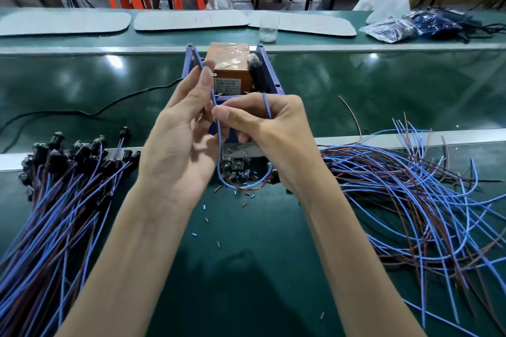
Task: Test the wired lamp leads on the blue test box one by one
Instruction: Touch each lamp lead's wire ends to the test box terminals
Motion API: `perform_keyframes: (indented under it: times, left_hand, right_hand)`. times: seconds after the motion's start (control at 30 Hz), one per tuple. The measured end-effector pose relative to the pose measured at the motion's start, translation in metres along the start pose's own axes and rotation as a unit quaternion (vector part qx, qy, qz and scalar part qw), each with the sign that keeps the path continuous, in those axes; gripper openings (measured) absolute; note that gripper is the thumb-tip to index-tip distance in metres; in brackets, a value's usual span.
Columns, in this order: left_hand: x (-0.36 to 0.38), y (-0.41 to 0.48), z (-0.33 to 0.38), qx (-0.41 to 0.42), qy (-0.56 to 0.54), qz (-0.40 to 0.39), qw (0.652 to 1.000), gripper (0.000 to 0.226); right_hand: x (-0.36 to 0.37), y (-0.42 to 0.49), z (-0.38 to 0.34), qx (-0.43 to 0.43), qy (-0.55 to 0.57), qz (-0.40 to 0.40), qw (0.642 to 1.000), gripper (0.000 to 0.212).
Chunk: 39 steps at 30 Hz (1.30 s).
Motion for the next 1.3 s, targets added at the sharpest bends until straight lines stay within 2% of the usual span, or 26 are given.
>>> perform_keyframes:
  times: [0.1, 0.17, 0.27, 0.43, 0.6, 0.73, 0.77, 0.93, 1.03, 1.1, 1.17, 1.3]
  left_hand:
    - [0.0, 0.001, -0.002, 0.01, 0.007, 0.008, 1.0, 0.017]
    - [0.002, 0.001, -0.004, 0.02, 0.023, -0.007, 1.0, 0.013]
    - [0.002, 0.001, -0.009, 0.028, 0.071, -0.024, 0.997, 0.022]
    - [0.003, -0.005, -0.012, 0.099, 0.131, -0.031, 0.986, 0.025]
    - [0.003, -0.007, -0.005, 0.175, 0.12, -0.017, 0.977, 0.019]
    - [-0.004, -0.003, -0.004, 0.19, 0.134, 0.025, 0.972, 0.004]
    - [-0.006, -0.002, -0.004, 0.191, 0.143, 0.03, 0.971, 0.006]
    - [0.002, -0.003, -0.004, 0.209, 0.219, -0.046, 0.952, 0.007]
    - [0.0, 0.0, -0.002, 0.209, 0.241, -0.058, 0.946, 0.012]
    - [-0.003, 0.002, 0.0, 0.226, 0.247, -0.035, 0.942, 0.013]
    - [-0.01, 0.006, 0.005, 0.258, 0.234, 0.024, 0.937, 0.013]
    - [-0.03, 0.012, 0.008, 0.291, 0.186, 0.137, 0.928, 0.014]
  right_hand:
    - [0.0, 0.0, -0.002, -0.005, -0.01, -0.002, 1.0, 0.007]
    - [-0.001, 0.0, -0.004, -0.007, -0.013, 0.004, 1.0, 0.008]
    - [-0.008, 0.003, -0.007, -0.006, -0.011, 0.028, 1.0, 0.013]
    - [-0.018, 0.005, -0.011, -0.015, 0.005, 0.07, 0.997, 0.019]
    - [-0.014, 0.004, -0.01, -0.017, 0.006, 0.09, 0.996, 0.021]
    - [-0.017, 0.004, -0.009, -0.025, -0.015, 0.129, 0.991, 0.023]
    - [-0.018, 0.005, -0.01, -0.027, -0.017, 0.136, 0.99, 0.024]
    - [-0.027, 0.006, -0.017, -0.052, -0.038, 0.159, 0.985, 0.022]
    - [-0.031, 0.01, -0.017, -0.046, -0.035, 0.164, 0.985, 0.015]
    - [-0.03, 0.01, -0.014, -0.021, 0.015, 0.156, 0.987, 0.015]
    - [-0.029, 0.01, -0.012, 0.001, 0.069, 0.157, 0.985, 0.016]
    - [-0.041, 0.014, 0.0, 0.015, 0.073, 0.22, 0.973, 0.015]
Point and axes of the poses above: each hand's wrist, its own y-axis towards the middle knuckle, its own x-axis out of the palm, z = x × y, the point moved 7 cm from there along y, towards the middle knuckle, and after that the axes turned 14 degrees about z, right-handed, at the moved point
